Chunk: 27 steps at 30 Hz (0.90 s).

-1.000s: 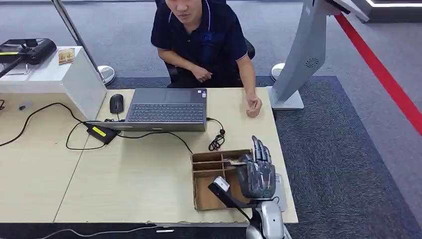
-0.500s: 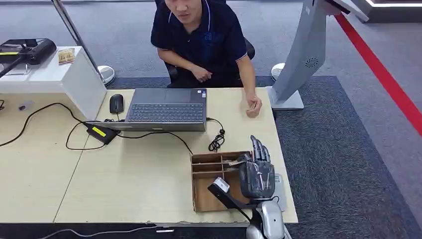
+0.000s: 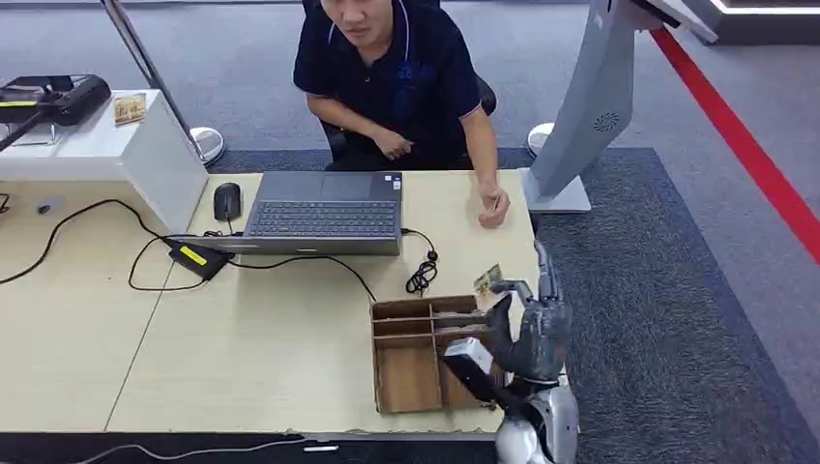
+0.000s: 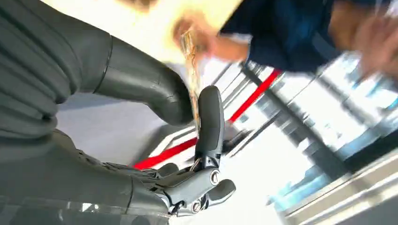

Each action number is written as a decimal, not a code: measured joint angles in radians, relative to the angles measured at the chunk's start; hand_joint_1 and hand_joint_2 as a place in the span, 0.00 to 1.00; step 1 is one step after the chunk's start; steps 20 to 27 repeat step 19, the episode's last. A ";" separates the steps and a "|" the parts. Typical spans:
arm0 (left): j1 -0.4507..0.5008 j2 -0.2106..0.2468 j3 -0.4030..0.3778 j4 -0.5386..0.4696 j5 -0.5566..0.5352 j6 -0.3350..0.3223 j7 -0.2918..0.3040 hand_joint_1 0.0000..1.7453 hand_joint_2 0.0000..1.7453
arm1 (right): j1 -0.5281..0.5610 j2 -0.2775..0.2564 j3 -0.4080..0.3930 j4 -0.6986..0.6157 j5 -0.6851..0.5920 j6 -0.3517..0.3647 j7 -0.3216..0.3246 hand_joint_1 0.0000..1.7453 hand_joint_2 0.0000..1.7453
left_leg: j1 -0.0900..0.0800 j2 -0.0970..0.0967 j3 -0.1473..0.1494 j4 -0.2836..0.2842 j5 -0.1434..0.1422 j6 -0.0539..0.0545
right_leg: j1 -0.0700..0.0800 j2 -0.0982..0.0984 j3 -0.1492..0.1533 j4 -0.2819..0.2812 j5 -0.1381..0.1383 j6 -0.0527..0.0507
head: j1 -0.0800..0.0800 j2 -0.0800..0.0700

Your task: Pass the card to the sensor for recognition and then transmit it.

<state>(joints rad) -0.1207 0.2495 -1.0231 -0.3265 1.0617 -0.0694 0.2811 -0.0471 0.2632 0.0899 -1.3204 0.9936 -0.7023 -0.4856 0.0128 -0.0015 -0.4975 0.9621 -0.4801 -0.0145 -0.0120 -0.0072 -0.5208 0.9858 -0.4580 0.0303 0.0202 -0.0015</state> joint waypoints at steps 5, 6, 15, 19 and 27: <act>0.002 0.000 0.013 0.000 0.003 0.003 0.000 0.00 0.00 | 0.021 0.014 -0.145 -0.100 -0.043 -0.001 0.005 1.00 1.00 | 0.000 0.001 0.000 0.000 0.000 0.000 | 0.000 0.000 0.000 -0.001 0.000 0.000 | -0.001 0.000; 0.002 0.000 0.014 0.000 0.005 0.003 0.001 0.00 0.00 | 0.025 0.015 -0.186 -0.111 -0.052 -0.001 -0.007 1.00 1.00 | 0.000 0.001 0.000 0.000 0.000 0.000 | 0.000 0.000 0.000 -0.001 0.000 0.000 | 0.000 0.000; 0.001 -0.002 0.022 0.000 0.013 0.007 0.001 0.00 0.00 | 0.030 0.027 -0.437 -0.088 0.082 0.001 -0.072 1.00 1.00 | 0.000 0.001 0.000 0.000 0.000 0.000 | 0.000 0.000 0.000 -0.001 0.000 0.000 | -0.001 0.000; 0.001 -0.002 0.024 0.000 0.011 0.007 0.001 0.00 0.00 | 0.024 0.030 -0.521 -0.050 0.169 0.002 -0.072 1.00 1.00 | 0.000 0.001 0.000 0.000 0.000 0.000 | 0.000 0.000 0.000 0.000 0.000 0.000 | -0.001 0.000; 0.001 -0.002 0.024 0.000 0.011 0.007 0.001 0.00 0.00 | 0.024 0.030 -0.521 -0.050 0.169 0.002 -0.072 1.00 1.00 | 0.000 0.001 0.000 0.000 0.000 0.000 | 0.000 0.000 0.000 0.000 0.000 0.000 | -0.001 0.000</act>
